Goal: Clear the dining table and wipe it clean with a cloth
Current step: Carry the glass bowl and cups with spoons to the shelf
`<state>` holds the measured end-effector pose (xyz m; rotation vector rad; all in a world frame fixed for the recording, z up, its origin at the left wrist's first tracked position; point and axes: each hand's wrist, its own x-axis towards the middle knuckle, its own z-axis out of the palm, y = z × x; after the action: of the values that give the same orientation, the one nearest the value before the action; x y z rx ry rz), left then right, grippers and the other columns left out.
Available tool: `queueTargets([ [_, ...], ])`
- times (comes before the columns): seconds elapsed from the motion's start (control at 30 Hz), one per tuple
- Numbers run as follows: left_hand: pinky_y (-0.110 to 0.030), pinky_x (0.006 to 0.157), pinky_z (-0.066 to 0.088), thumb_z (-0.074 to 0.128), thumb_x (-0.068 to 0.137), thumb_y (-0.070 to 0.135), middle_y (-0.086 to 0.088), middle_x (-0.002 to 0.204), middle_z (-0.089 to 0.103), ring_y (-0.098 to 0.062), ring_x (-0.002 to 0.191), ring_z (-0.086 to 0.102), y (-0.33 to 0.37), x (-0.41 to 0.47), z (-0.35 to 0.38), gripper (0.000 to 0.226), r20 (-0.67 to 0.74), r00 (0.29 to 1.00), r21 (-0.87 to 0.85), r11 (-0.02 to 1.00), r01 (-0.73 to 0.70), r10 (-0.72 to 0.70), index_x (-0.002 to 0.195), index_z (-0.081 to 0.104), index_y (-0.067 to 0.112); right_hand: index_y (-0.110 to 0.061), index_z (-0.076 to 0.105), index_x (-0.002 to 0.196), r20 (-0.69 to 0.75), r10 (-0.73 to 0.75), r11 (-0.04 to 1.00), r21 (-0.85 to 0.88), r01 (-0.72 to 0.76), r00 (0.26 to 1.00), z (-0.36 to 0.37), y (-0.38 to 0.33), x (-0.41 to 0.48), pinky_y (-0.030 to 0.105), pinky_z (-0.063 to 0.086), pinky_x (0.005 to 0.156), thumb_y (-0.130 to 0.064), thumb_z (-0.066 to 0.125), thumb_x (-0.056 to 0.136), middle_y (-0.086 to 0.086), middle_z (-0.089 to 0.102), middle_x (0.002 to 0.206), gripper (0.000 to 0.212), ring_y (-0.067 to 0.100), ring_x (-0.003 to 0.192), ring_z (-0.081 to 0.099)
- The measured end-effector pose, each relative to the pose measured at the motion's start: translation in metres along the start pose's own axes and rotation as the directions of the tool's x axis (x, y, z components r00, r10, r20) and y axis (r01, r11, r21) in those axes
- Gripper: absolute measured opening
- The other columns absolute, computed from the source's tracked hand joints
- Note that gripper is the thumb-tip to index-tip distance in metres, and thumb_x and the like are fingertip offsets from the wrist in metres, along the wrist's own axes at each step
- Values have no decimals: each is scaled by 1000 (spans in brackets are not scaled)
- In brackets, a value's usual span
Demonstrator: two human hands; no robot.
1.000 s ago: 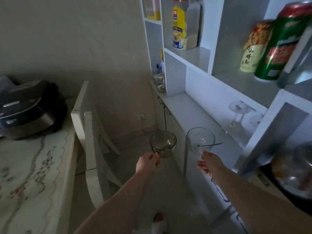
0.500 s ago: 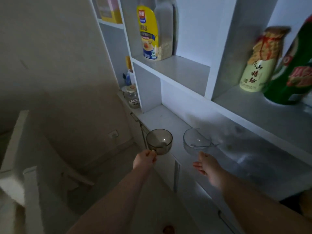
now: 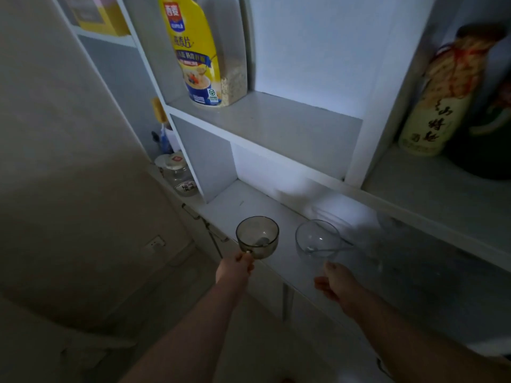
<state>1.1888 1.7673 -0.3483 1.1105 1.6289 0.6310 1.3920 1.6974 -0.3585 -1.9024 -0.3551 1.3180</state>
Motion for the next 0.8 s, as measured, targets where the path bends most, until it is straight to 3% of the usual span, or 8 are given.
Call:
queueTargets([
  [0.27, -37, 79, 54, 56, 95, 26, -8, 84, 69, -20, 78, 64, 10, 15, 6, 22, 6, 1000, 58, 998, -21, 21, 77, 65, 18, -15, 47, 80, 22, 57, 998, 15, -57, 998, -8, 4, 0, 22, 31, 57, -26, 32, 103, 6, 58, 73, 30, 16, 62, 52],
  [0.43, -30, 71, 49, 55, 95, 28, -6, 83, 69, -23, 79, 65, 18, 19, 16, 22, 28, 998, 174, 983, -66, 62, 84, 67, 14, -13, 52, 101, 44, 75, 996, -53, -73, 996, -15, -2, -3, 23, 34, 60, -25, 36, 102, 10, 62, 87, 20, 14, 65, 55],
  [0.53, -30, 71, 49, 55, 94, 29, -7, 83, 69, -25, 80, 64, 21, 20, 23, 21, 36, 997, 190, 980, -67, 61, 86, 68, 14, -15, 49, 103, 44, 70, 990, -129, -64, 997, -19, -5, -6, 22, 35, 59, -23, 39, 101, 12, 62, 94, 13, 14, 66, 56],
  [0.67, -30, 69, 46, 55, 94, 31, -5, 79, 67, -24, 76, 62, 22, 24, 29, 22, 40, 997, 235, 969, -76, 69, 80, 65, 17, -17, 54, 82, 61, -23, 965, -258, 38, 998, -23, -4, -10, 19, 31, 53, -19, 44, 98, 6, 60, 78, 19, 12, 59, 53],
  [0.8, -28, 67, 44, 55, 94, 29, -6, 76, 65, -23, 72, 59, 19, 27, 34, 23, 31, 997, 246, 967, -74, 68, 81, 65, 13, -16, 52, 63, -17, -137, 920, -372, 121, 990, -28, -8, -11, 16, 32, 43, -19, 53, 94, 6, 59, 66, 31, 14, 54, 54],
])
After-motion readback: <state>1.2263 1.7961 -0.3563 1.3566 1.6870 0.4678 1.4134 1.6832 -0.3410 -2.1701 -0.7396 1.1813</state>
